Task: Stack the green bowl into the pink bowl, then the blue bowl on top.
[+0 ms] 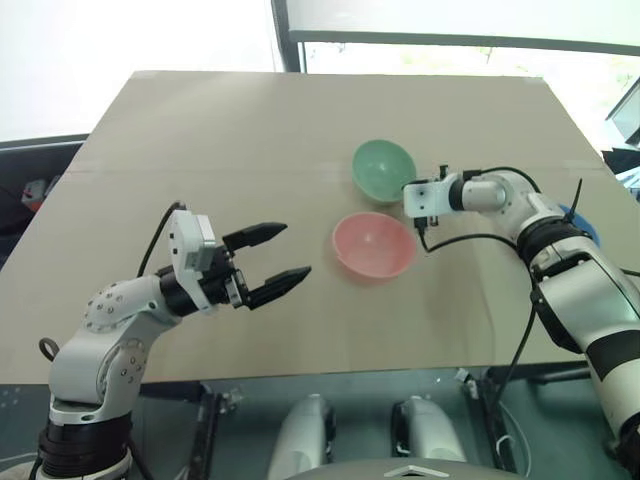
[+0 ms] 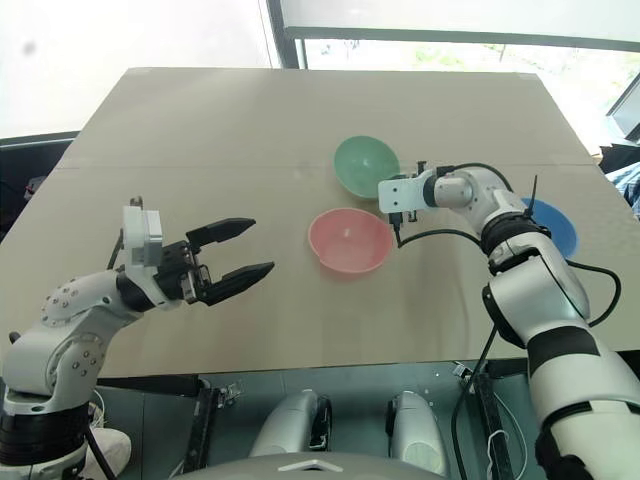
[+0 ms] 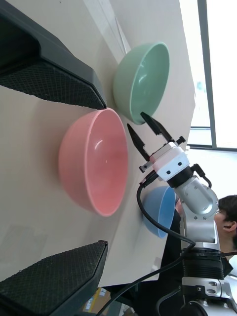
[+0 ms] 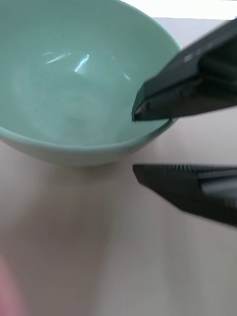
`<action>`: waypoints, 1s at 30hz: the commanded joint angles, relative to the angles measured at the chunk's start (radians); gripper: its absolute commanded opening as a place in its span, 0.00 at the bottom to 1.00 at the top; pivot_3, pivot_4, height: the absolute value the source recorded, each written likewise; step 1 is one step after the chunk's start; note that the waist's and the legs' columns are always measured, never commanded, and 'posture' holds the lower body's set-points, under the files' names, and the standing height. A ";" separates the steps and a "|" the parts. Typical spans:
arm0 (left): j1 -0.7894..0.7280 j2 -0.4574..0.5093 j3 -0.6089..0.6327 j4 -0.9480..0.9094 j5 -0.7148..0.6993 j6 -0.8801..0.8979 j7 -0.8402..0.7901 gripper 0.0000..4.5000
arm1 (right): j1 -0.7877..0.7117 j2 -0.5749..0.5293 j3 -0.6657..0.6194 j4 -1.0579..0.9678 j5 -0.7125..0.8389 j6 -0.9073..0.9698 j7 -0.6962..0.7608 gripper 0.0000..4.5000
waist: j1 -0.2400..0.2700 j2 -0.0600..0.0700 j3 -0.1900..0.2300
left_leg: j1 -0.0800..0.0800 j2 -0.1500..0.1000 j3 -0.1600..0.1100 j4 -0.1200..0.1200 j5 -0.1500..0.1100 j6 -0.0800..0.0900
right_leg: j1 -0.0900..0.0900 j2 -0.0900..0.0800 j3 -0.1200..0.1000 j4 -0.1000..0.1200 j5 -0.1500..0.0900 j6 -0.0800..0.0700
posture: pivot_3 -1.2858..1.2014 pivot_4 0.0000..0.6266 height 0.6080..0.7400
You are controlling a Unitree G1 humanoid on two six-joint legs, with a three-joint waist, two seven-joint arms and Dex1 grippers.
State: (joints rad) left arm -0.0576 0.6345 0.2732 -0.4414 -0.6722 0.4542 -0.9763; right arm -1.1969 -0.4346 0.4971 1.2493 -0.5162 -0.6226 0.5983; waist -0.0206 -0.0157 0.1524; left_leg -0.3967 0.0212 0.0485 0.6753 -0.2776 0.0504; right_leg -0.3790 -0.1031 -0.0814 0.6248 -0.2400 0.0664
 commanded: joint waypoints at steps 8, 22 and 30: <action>-0.042 -0.003 -0.040 0.007 0.005 -0.046 0.013 1.00 | -0.051 -0.064 -0.103 -0.062 0.100 -0.070 0.106 0.02 | 0.000 0.002 0.001 | 0.000 0.000 0.000 -0.003 0.000 0.000 | 0.000 0.000 0.000 -0.001 0.000 0.000 | 0.52 0.24 1.00; -0.071 0.033 -0.063 0.120 0.025 -0.102 -0.053 1.00 | 0.476 -0.294 -0.262 -1.411 0.678 0.800 0.594 0.02 | 0.009 0.004 0.002 | 0.000 0.000 0.000 -0.003 0.000 0.000 | 0.000 -0.001 -0.001 -0.003 0.000 0.000 | 0.52 0.24 1.00; -0.117 0.046 -0.079 0.139 0.020 -0.098 -0.070 1.00 | 0.542 -0.289 -0.268 -1.504 0.675 0.918 0.561 0.70 | 0.018 0.002 0.001 | 0.000 0.000 0.000 -0.002 0.000 0.000 | 0.000 -0.001 -0.001 0.000 0.000 0.000 | 0.52 0.24 1.00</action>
State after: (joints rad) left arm -0.1592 0.6705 0.1872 -0.2940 -0.6499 0.3674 -1.0351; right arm -0.6560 -0.7055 0.2735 -0.1898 0.1293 0.2668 1.1671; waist -0.0027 -0.0142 0.1532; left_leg -0.3976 0.0208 0.0481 0.6725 -0.2777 0.0507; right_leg -0.3793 -0.1040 -0.0825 0.6249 -0.2397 0.0664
